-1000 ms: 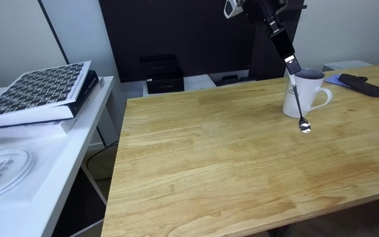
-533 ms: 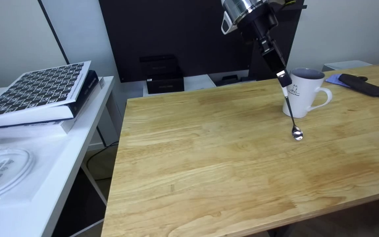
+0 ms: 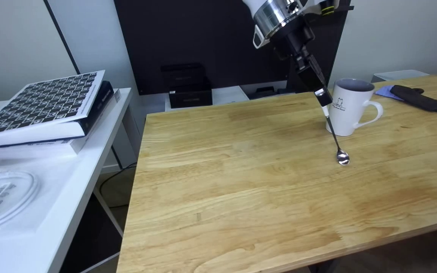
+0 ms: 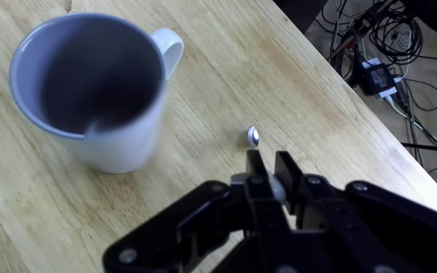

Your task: Take the spoon out of the white mug

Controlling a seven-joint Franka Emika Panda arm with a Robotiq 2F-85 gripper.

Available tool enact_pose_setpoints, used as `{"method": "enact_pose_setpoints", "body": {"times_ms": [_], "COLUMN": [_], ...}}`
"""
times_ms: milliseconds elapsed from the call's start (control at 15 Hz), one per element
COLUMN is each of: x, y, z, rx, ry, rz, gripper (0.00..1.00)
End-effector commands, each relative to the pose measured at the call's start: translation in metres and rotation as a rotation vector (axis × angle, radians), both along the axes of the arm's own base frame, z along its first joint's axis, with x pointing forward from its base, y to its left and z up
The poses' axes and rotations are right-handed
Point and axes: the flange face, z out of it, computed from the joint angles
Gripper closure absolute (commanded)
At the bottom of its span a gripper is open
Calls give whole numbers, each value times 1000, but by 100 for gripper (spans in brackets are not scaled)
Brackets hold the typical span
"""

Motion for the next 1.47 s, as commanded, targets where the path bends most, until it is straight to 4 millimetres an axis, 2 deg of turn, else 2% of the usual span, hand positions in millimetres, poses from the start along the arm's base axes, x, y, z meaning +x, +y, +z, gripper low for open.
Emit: {"method": "enact_pose_setpoints", "body": {"times_ms": [0,1000,1400], "x": [2,23,34], "y": [6,29,36], "z": [-8,-52,-51], "rx": [-44,22,36], "ry": [-19,-272,-382], "rz": [-7,22,-2], "gripper": [96,96,96]}}
